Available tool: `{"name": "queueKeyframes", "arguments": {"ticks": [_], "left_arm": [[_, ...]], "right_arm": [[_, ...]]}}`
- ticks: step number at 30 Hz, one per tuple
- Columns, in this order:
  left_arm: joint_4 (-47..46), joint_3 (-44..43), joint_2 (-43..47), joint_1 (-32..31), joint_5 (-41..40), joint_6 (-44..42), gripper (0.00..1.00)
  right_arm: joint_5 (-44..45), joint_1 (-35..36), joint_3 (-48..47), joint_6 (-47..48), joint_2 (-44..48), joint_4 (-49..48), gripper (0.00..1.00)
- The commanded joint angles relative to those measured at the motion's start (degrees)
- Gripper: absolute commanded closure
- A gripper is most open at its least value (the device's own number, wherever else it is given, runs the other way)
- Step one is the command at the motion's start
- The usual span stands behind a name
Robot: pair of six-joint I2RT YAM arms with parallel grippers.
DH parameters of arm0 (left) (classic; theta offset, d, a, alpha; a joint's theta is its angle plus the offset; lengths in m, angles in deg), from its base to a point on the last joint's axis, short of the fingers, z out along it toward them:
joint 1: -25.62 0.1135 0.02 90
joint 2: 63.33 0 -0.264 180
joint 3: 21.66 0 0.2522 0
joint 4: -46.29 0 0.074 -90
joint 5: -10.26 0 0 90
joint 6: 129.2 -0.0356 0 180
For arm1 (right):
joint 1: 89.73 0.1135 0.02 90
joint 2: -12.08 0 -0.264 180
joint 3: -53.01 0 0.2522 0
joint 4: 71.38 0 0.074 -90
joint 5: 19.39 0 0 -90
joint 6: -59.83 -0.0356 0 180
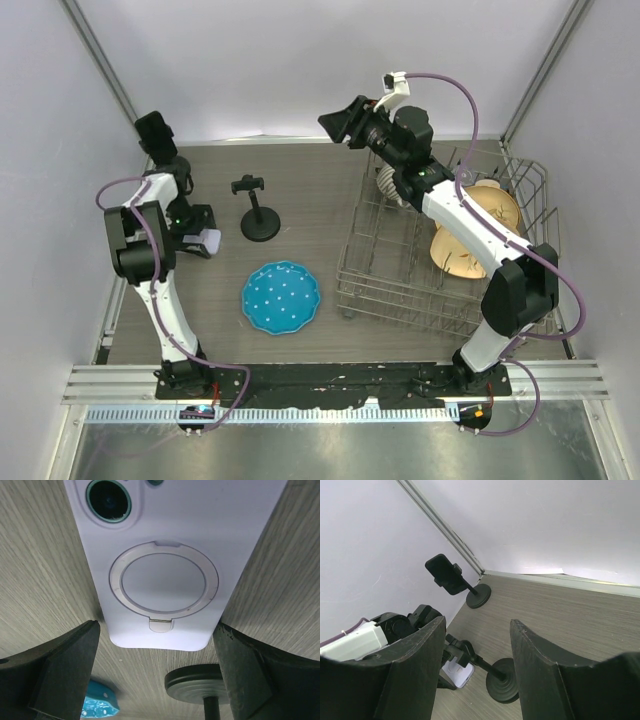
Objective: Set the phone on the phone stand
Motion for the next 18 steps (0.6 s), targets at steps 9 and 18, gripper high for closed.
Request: {"name": "queueKeyframes", "arguments": {"ticks": [9, 18], "left_arm": [[-7.0, 9.3, 1.8, 0.9, 0.0, 4.9, 0.72], [-10.7, 13.4, 14.6, 1.9, -1.9, 0.7, 1.00]], "right_arm": [[-1.5, -0.3, 0.3, -1.4, 1.3, -4.5, 0.41], [-2.1, -0.2, -0.6, -1.9, -0.1, -4.5, 0.41]]}}
